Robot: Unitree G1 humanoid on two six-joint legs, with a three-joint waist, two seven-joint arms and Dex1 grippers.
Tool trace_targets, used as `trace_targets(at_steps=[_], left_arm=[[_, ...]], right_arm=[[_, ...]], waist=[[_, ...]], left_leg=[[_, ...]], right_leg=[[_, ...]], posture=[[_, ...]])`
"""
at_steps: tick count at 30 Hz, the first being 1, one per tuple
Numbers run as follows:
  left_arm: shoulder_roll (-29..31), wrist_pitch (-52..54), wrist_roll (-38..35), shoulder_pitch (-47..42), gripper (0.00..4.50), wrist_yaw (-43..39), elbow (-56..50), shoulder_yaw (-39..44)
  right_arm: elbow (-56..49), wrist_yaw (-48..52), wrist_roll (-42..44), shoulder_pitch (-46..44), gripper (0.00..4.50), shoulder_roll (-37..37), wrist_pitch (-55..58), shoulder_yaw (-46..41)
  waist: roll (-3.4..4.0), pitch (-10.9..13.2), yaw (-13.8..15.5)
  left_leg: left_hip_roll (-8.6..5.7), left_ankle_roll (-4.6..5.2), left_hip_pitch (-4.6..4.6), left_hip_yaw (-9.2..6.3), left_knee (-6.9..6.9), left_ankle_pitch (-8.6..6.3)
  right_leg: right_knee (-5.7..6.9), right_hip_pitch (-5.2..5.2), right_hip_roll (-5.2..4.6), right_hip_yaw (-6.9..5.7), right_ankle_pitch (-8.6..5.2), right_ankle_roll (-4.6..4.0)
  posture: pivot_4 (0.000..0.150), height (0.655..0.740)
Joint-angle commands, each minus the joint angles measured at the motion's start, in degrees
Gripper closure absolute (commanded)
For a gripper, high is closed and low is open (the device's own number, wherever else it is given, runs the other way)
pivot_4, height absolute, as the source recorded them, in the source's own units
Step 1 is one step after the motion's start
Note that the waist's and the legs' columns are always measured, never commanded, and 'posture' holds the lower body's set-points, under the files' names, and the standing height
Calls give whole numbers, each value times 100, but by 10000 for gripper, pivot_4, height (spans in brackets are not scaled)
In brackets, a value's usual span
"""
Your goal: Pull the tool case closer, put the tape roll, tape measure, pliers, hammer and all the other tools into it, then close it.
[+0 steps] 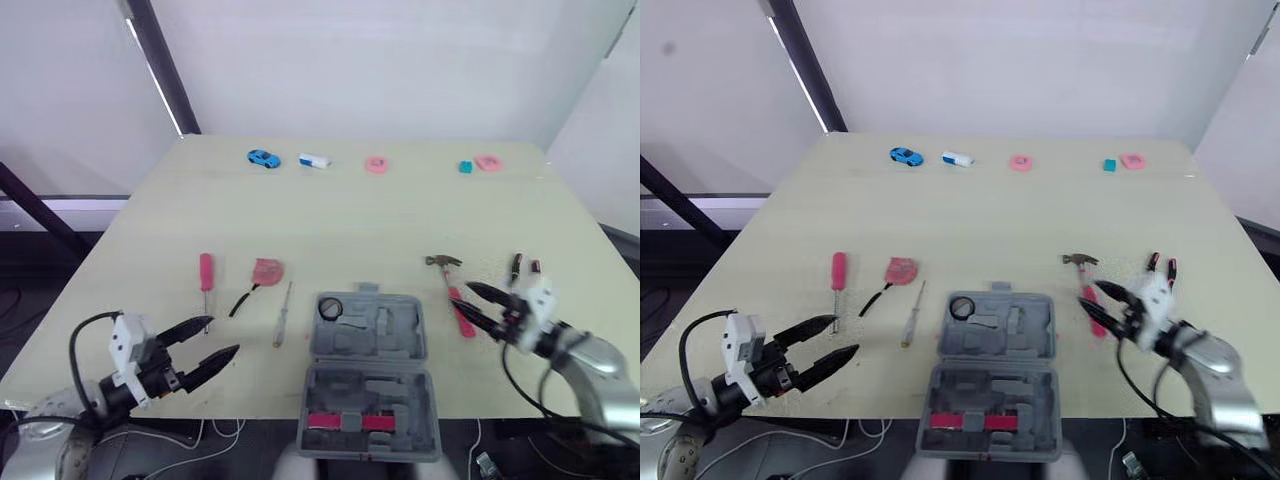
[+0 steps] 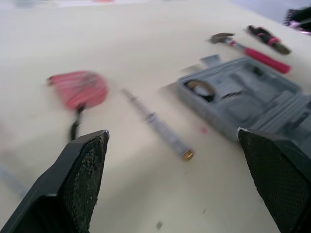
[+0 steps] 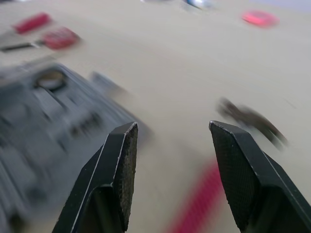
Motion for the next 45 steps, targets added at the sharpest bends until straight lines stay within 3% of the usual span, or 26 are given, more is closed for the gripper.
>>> trace_targets(at_steps=[1, 3, 6, 9, 10, 15, 25, 45], left_arm=[[-45, -245, -16, 28, 0, 47, 259, 320], [-62, -375, 52, 65, 0, 41, 491, 380], [-72, -653, 191, 142, 0, 47, 987, 501], [-82, -843, 230, 181, 0, 51, 1341, 642], [-85, -882, 209, 195, 0, 61, 1451, 709], [-74, -1059, 221, 257, 0, 19, 1728, 846], [-43, -1110, 234, 70, 0, -62, 1632, 711], [-80, -596, 364, -761, 0, 194, 449, -233]], right_arm=[[86, 17, 362, 552, 20403, -86, -366, -773], [224, 32, 473, 917, 20403, -69, -488, -1048], [500, 85, 686, 1512, 13463, 57, -749, -1501], [706, 189, 869, 1887, 2159, 118, -960, -1780], [812, 207, 942, 2019, 449, 145, -1026, -1909], [1268, 245, 1129, 2276, 449, 176, -1293, -2252], [1356, 327, 1179, 2043, 449, 109, -1380, -2098], [-761, 271, 1319, 1481, 449, -153, -466, -878]], waist=[[-2, -1, -4], [-1, -1, -16], [-1, -4, -20], [-1, -5, -18], [-1, -6, -16], [-4, -13, -13], [0, -16, -6], [4, -18, -2]], left_leg=[[0, 0, 6, 0, 0, 0], [4, 0, 40, 5, -1, -1], [16, 0, 79, 15, -5, -2], [24, 0, 85, 15, -5, -2], [26, 0, 85, 15, -5, -2], [38, -1, 85, 9, -5, -3], [40, -1, 86, 7, -6, -3], [28, 0, 82, 15, -7, -3]], right_leg=[[-1, 7, 0, 0, 0, 0], [-4, 39, 0, 2, -7, -10], [-7, 69, 2, 7, -28, -1], [-6, 68, 5, 14, -28, -1], [-7, 68, 5, 15, -28, -1], [-8, 67, -1, 18, -28, -2], [-7, 63, -5, 26, -27, -4], [-6, 66, 5, 24, -14, -22]], posture=[[1500, 7400], [1500, 7400], [1500, 7400], [1500, 7400], [1500, 7400], [1500, 7400], [1500, 7400], [1500, 7400]])
